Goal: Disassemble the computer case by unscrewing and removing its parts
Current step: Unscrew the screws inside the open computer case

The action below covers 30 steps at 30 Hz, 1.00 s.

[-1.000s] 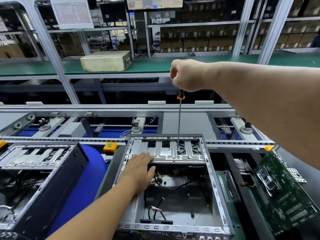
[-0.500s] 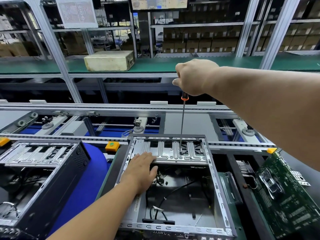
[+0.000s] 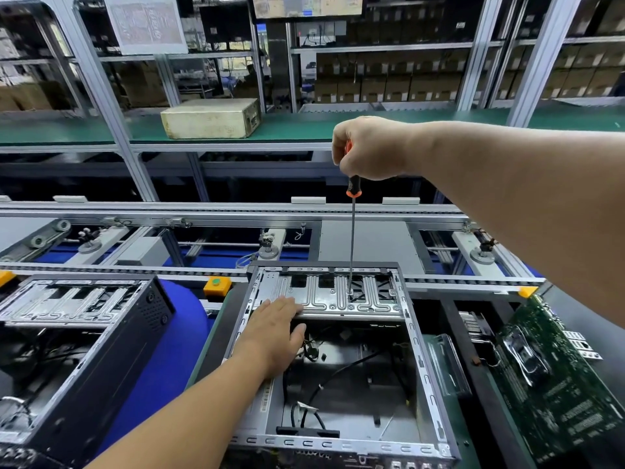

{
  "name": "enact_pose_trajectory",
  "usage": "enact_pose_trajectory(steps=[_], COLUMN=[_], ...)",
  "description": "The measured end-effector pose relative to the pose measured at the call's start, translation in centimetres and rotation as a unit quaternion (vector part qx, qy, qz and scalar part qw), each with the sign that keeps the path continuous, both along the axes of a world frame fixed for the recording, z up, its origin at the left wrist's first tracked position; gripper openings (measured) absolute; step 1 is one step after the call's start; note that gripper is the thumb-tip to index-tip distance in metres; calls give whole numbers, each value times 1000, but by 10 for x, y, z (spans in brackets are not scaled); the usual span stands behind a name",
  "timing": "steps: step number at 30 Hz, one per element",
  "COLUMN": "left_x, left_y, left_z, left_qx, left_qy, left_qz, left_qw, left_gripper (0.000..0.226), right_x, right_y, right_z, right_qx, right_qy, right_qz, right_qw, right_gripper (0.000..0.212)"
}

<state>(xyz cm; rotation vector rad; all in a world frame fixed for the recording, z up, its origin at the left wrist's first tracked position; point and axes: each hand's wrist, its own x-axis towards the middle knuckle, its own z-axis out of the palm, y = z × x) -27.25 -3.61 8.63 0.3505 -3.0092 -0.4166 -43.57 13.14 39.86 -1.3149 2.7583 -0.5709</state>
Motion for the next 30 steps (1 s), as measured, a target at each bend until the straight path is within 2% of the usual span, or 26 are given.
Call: enact_pose_trajectory(steps=[3, 6, 8, 10, 14, 21, 26, 28, 30], left_x=[0, 0, 0, -1, -1, 0, 1, 0, 1], left_y=[0, 0, -1, -1, -1, 0, 0, 0, 0], left_z=[0, -1, -1, -2, -2, 0, 0, 0, 0], left_qx=[1, -2, -6, -10, -11, -8, -5, -4, -3], left_qy=[1, 0, -6, -5, -3, -7, -7, -4, -1], left_qz=[-1, -1, -2, -2, -2, -3, -2, -2, -2], left_qw=[1000, 1000, 1000, 1000, 1000, 1000, 1000, 1000, 1000], left_gripper=[55, 55, 56, 56, 56, 56, 56, 56, 55], right_x=[-3, -8, -9, -9, -8, 1, -1, -6, -9], right_y=[1, 2, 1, 1, 3, 0, -1, -2, -4], right_z=[-2, -5, -4, -3, -2, 5, 9, 5, 0], right_qx=[26, 114, 137, 133, 83, 41, 58, 59, 85], right_qy=[46, 217, 272, 259, 149, 22, 20, 45, 129], right_qz=[-12, -60, -85, -79, -53, -35, -33, -37, -48], right_qw=[999, 968, 949, 954, 984, 998, 998, 997, 987], right_gripper=[7, 35, 46, 39, 14, 14, 8, 20, 38])
